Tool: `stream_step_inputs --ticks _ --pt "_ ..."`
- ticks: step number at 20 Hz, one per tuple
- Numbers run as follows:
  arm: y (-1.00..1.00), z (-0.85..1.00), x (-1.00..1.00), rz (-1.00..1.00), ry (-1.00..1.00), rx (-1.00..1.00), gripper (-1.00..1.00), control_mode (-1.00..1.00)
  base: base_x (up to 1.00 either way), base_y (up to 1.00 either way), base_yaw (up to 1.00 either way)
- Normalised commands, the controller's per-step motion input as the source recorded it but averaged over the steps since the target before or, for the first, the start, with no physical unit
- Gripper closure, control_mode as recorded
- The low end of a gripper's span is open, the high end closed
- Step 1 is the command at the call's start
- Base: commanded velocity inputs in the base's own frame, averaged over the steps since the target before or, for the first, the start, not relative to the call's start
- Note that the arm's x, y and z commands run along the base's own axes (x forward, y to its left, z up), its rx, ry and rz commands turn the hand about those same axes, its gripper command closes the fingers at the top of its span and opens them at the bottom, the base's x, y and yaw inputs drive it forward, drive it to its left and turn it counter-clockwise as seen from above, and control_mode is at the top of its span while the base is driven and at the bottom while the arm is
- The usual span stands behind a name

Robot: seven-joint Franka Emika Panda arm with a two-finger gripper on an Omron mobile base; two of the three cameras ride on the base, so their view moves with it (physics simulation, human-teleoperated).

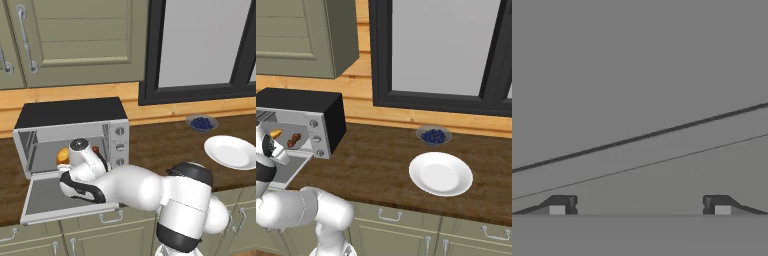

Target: Pick up the kebab skewer and baguette bread, and place them inside the toaster oven. Close the toaster oven door and start by setting the timer.

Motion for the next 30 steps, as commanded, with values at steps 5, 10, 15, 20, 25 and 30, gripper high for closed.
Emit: stream_step_inputs --ticks 5,10,15,20,25,30 --pt "0.0 0.0 0.4 -0.1 0.0 0.0 -1.0 -1.0 0.0 0.0 0.0" --pt "0.0 0.0 0.28 -0.12 0.0 0.0 -1.0 -1.0 0.0 0.0 0.0" --pt "0.0 0.0 0.43 -0.15 0.01 0.0 -1.0 -1.0 0.0 0.0 0.0" --pt "0.0 0.13 0.29 -0.16 0.0 0.0 -1.0 -1.0 0.0 0.0 0.0" --pt "0.0 0.17 0.31 -0.18 0.0 0.0 -1.0 -1.0 0.0 0.0 0.0" --pt "0.0 -0.03 0.33 -0.17 0.01 -0.01 -1.0 -1.0 0.0 0.0 0.0"
